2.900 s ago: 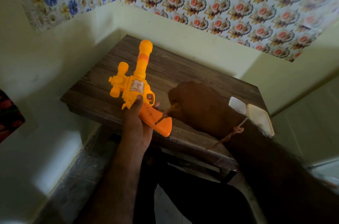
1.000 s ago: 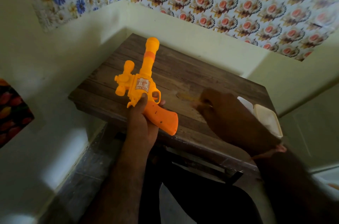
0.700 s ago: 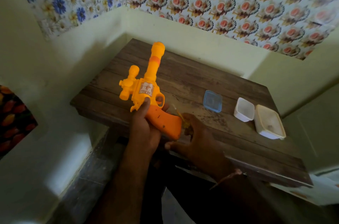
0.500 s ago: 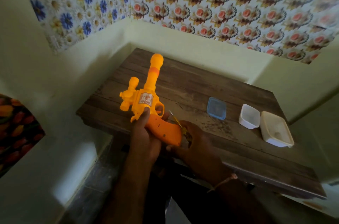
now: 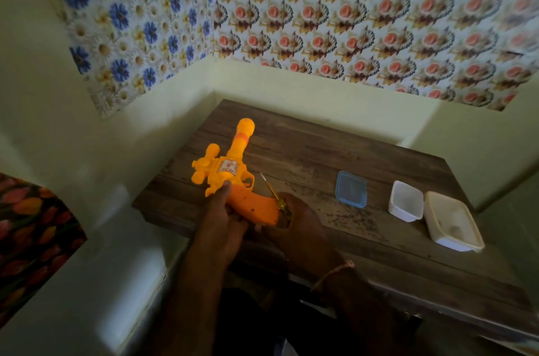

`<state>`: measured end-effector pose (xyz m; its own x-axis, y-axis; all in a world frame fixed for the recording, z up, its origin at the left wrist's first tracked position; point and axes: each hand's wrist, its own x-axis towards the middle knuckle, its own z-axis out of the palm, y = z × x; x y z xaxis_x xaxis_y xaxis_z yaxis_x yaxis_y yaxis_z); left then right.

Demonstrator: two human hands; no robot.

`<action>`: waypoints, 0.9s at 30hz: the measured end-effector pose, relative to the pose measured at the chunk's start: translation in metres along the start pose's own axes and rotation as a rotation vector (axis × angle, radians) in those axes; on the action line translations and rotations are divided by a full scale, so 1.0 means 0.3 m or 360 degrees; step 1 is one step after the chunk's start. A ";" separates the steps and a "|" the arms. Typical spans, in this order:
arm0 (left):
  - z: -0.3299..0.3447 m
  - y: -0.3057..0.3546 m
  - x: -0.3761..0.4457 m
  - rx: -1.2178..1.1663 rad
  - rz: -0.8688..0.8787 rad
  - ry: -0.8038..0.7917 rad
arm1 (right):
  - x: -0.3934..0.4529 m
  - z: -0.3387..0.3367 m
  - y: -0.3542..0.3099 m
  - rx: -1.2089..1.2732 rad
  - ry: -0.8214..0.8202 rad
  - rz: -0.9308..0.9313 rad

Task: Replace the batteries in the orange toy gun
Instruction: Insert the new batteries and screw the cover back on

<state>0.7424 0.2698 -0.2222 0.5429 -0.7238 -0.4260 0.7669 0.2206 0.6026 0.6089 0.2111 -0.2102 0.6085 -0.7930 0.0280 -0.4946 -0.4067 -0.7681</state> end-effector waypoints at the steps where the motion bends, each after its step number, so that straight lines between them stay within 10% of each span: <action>1: 0.000 0.006 -0.004 0.0035 -0.0002 0.0022 | 0.011 0.009 0.000 0.0013 -0.0002 0.0008; 27: -0.001 0.032 -0.052 0.0773 0.0484 0.0509 | 0.024 0.020 0.038 0.0062 0.0216 0.0294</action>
<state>0.7415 0.2834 -0.2102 0.8437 -0.4288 -0.3230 0.3620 0.0102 0.9321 0.6114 0.2035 -0.2227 0.4193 -0.9073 -0.0315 -0.5640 -0.2332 -0.7922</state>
